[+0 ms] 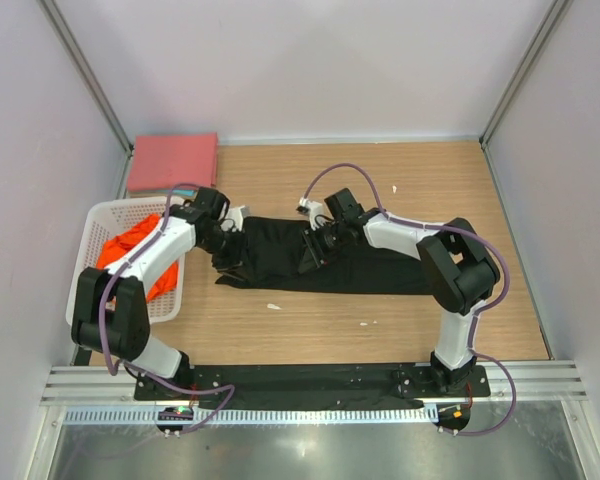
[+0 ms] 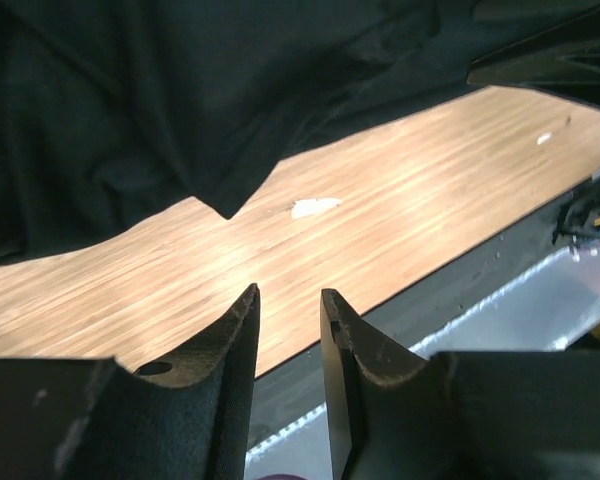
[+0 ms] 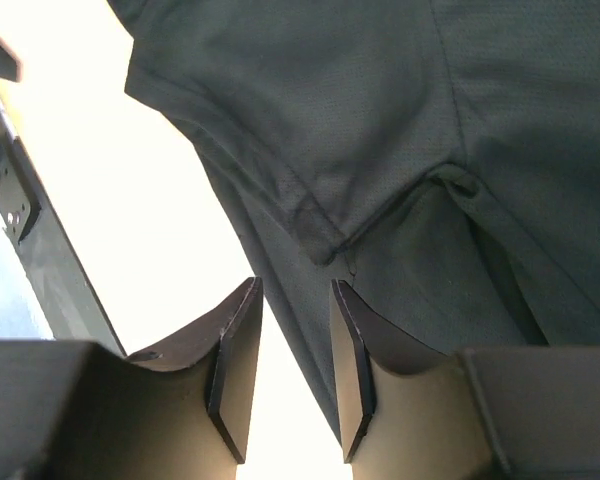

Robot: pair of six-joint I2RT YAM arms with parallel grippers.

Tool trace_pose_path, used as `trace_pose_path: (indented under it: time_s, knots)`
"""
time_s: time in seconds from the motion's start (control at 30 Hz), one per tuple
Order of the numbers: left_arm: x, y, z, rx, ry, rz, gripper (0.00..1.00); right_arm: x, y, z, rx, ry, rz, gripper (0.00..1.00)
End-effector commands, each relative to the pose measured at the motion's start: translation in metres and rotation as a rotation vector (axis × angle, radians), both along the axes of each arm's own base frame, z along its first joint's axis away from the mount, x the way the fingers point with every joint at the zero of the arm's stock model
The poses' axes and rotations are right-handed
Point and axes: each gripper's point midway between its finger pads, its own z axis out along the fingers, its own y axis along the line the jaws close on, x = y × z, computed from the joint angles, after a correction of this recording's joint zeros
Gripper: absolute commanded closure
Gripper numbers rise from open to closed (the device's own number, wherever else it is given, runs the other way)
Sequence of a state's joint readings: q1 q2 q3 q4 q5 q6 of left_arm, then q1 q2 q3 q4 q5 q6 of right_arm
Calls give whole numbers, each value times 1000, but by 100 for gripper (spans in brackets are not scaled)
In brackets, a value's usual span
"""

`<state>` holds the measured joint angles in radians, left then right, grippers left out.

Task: Fold and stack the t-shirts
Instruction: Fold the tshirt

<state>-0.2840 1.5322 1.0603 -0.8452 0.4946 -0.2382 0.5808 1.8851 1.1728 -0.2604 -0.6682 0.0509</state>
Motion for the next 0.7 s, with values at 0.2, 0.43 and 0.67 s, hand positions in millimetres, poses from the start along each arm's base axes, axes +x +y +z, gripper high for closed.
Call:
trace_pose_path:
  time_s: [0.2, 0.43, 0.67]
  knots:
    - [51, -17, 12, -53, -106, 147, 69, 50, 23, 42, 78, -101, -254, 66]
    - [38, -18, -42, 19, -8, 189, 72, 41, 20, 9, 7, -42, -323, 70]
    - [30, 6, -68, 166, 29, 231, 73, 36, -2, -20, -139, -21, -346, 75]
